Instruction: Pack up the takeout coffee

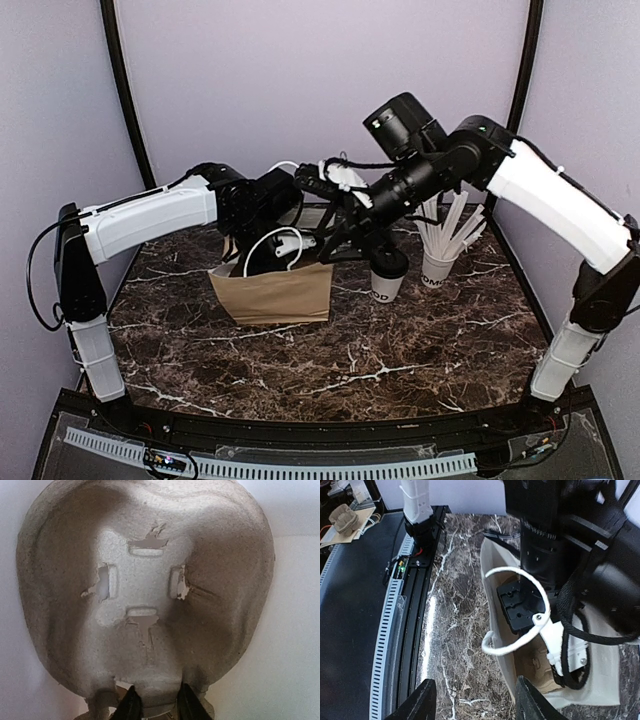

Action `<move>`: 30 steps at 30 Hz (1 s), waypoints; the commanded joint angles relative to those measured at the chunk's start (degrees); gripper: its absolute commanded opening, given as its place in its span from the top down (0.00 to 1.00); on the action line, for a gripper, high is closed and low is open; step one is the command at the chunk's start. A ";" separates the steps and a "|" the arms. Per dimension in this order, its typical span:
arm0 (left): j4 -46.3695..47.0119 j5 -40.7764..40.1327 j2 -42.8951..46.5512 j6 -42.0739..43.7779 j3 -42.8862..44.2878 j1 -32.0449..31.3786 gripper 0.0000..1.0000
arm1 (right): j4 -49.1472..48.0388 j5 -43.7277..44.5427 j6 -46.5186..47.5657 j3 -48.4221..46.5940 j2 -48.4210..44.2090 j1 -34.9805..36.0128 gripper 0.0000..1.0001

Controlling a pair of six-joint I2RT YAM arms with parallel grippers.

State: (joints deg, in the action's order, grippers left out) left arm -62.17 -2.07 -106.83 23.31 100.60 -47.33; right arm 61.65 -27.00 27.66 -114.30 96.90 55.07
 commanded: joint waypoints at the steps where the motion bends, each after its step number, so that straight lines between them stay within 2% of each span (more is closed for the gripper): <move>1: -1.84 1.87 0.19 -0.49 1.37 0.49 0.72 | -7.12 4.27 -6.47 0.51 4.10 0.58 0.44; 8: -2.48 1.61 1.16 -0.91 0.92 0.49 0.72 | -8.86 1.61 -7.70 -2.65 6.84 3.26 0.40; 11: -2.34 1.38 1.41 -1.09 0.28 0.49 0.72 | -8.43 0.90 -7.62 -5.40 8.72 4.97 0.45; 13: -2.44 1.83 1.56 -1.34 0.22 0.53 0.72 | -8.12 0.82 -7.64 -7.19 10.08 6.20 0.59; 14: -2.48 1.90 1.68 -1.51 0.17 0.51 0.71 | -7.81 0.88 -7.62 -8.28 10.80 6.74 0.68; 16: -2.55 1.97 2.20 -1.78 -0.10 0.37 0.71 | -5.70 0.42 -6.52 -11.26 12.27 7.56 0.93; 17: -2.66 1.98 2.82 -1.82 -0.66 0.30 0.71 | -4.60 -0.07 -5.94 -12.72 12.82 7.90 1.00; 21: -2.92 0.42 5.44 -1.91 -2.45 -1.05 0.71 | -1.31 -5.00 -3.07 -16.81 13.01 9.19 1.00; 25: -3.89 -3.85 6.45 -1.68 -3.11 -4.98 0.71 | -1.93 -6.50 -2.15 -16.89 11.76 10.15 1.00; 30: -5.58 -5.57 6.78 -1.42 -2.46 -9.80 0.71 | 2.28 -11.54 0.27 -19.78 12.52 10.57 1.00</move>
State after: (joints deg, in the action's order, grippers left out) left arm -64.62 -5.02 -102.69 21.91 98.37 -54.11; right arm 61.47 -32.38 25.56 -130.50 110.48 64.79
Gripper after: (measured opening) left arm 0.287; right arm 0.014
